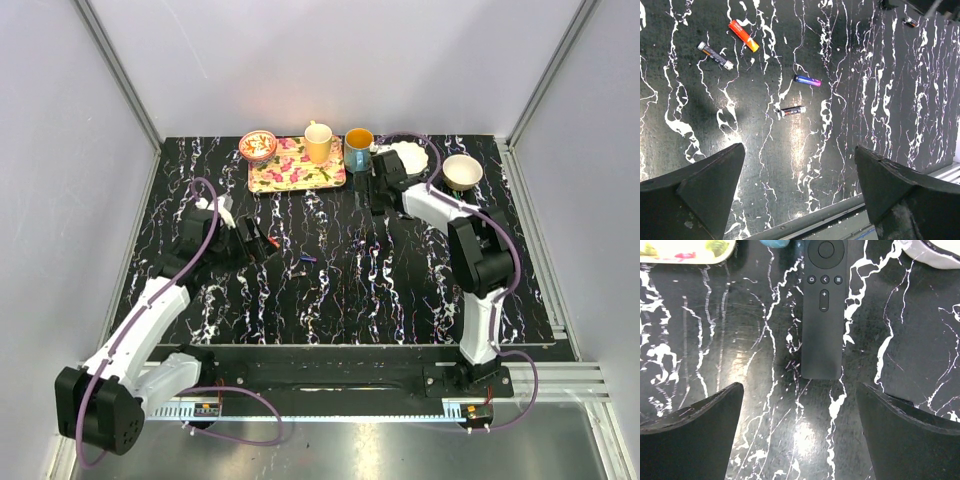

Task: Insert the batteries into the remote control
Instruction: Move the remote control to the center of the board.

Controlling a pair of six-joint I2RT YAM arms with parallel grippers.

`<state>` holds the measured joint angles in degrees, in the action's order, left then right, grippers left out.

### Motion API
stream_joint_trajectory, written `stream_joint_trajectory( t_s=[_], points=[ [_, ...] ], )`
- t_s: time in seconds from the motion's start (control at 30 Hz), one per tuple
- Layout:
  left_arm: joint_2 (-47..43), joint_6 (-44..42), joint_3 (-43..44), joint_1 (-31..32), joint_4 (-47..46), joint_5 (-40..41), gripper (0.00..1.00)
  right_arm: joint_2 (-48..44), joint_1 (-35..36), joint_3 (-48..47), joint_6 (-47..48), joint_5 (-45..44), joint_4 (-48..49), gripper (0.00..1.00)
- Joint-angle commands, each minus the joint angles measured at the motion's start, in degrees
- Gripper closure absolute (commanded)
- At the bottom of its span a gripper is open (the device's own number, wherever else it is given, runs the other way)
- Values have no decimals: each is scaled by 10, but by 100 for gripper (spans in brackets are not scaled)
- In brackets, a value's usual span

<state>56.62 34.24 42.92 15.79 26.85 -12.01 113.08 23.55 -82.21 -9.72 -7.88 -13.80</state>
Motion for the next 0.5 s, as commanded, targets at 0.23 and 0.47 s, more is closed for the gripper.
stream_joint_trajectory(
  t_s=[0.23,0.47],
  points=[
    [-45,-31,-13,2,-50,-45,8,116,-29,-150,28,4,-60,9],
    [-33,-33,-8,2,-54,-45,8,156,-31,-197,35,8,-88,16]
  ],
)
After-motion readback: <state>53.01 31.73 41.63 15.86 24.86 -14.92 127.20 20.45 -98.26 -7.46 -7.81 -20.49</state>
